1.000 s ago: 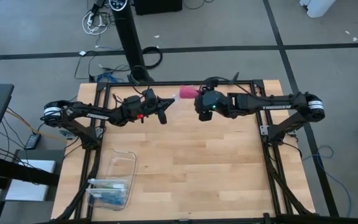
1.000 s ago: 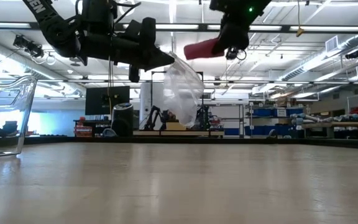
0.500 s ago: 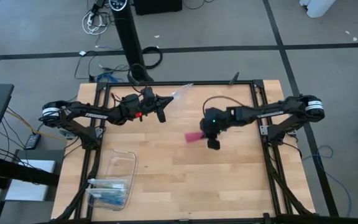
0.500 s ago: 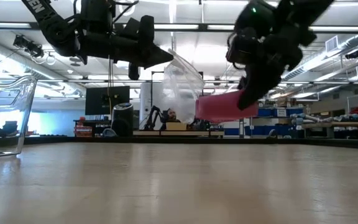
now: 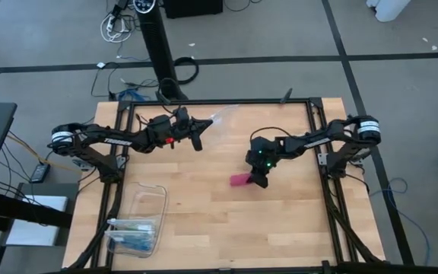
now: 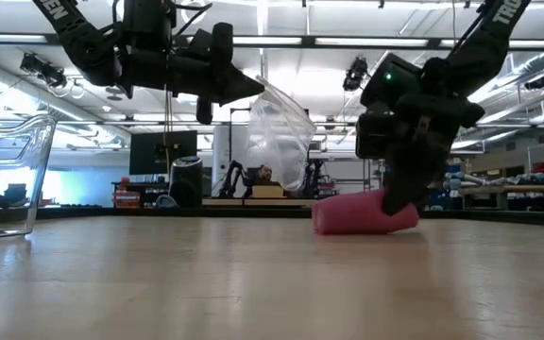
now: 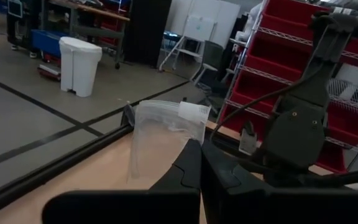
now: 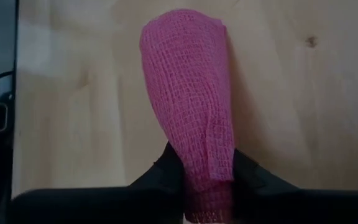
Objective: Roll bandage
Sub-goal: Put the rolled pink bandage into the transparent zip bag
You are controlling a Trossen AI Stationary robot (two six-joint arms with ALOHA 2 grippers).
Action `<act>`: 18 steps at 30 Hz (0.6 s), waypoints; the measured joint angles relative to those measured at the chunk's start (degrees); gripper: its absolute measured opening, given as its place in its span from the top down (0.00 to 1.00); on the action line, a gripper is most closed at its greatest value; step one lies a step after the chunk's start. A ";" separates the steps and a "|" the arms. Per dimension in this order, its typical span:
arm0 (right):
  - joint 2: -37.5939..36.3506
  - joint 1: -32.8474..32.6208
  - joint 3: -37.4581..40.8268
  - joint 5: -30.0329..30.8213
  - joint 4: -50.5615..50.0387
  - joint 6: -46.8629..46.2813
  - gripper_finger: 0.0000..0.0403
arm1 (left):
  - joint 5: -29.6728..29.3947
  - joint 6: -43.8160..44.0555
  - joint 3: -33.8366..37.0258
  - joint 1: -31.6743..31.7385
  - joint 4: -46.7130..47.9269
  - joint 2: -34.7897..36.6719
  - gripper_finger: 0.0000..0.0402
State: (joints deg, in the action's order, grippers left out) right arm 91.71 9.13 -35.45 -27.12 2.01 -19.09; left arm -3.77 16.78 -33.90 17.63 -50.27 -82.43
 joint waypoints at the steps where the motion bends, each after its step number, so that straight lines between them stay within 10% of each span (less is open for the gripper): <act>1: 0.27 0.29 -0.02 0.74 0.28 -0.02 0.81 | 0.00 0.00 -0.01 0.00 0.17 0.00 1.00; 18: -13.82 3.77 -0.11 13.42 -6.15 5.51 0.43 | -0.22 -0.92 0.00 0.00 2.25 0.00 1.00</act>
State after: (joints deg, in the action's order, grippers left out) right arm 77.88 12.89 -35.55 -13.70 -4.14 -13.58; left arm -3.99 15.85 -33.90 17.63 -48.02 -82.43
